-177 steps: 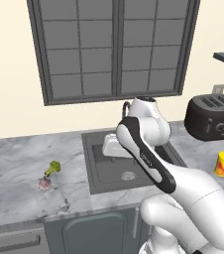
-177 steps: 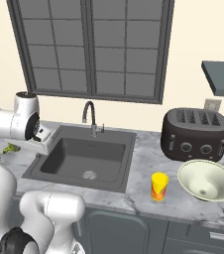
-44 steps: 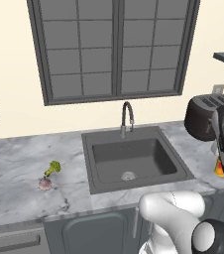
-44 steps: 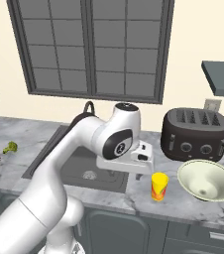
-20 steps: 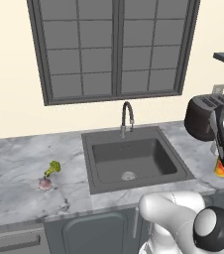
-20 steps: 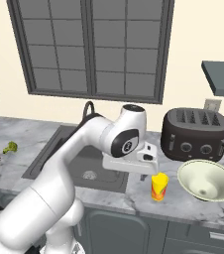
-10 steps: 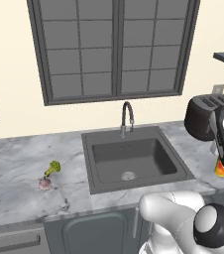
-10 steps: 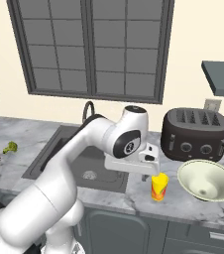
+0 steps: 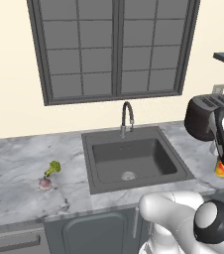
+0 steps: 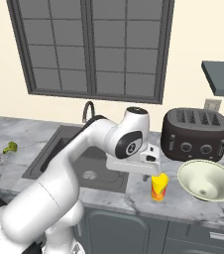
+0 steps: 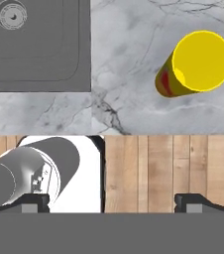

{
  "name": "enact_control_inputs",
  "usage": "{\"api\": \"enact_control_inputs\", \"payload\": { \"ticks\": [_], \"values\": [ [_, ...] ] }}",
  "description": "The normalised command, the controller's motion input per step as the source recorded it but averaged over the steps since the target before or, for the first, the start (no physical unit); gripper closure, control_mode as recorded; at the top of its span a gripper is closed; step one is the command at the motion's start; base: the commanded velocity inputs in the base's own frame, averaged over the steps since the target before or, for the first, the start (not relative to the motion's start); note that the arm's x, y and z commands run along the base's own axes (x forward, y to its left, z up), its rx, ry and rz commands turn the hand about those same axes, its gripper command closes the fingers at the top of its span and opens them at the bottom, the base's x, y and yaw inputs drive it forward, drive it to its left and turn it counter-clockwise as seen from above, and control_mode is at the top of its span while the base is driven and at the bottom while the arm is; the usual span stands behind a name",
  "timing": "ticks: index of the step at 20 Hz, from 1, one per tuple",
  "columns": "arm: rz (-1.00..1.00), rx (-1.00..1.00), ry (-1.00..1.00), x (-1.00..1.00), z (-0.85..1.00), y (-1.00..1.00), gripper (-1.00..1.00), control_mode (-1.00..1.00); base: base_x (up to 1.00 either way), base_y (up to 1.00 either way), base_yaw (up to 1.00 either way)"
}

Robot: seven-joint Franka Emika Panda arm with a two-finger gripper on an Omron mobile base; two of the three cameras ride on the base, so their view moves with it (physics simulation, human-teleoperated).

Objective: Remove the garlic and broccoli from the sink. Then move the bowl and cup from the counter to the sink for washing.

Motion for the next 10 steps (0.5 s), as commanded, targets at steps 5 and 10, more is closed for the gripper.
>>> {"api": "enact_control_inputs", "payload": {
  "ticks": [5, 10],
  "values": [
    [0.00, 0.00, 0.00, 0.05, -0.07, -0.03, -1.00, -1.00, 0.00, 0.00, 0.00],
    [0.00, 0.00, 0.00, 0.04, -0.08, -0.02, -1.00, -1.00, 0.00, 0.00, 0.00]
  ]
}}
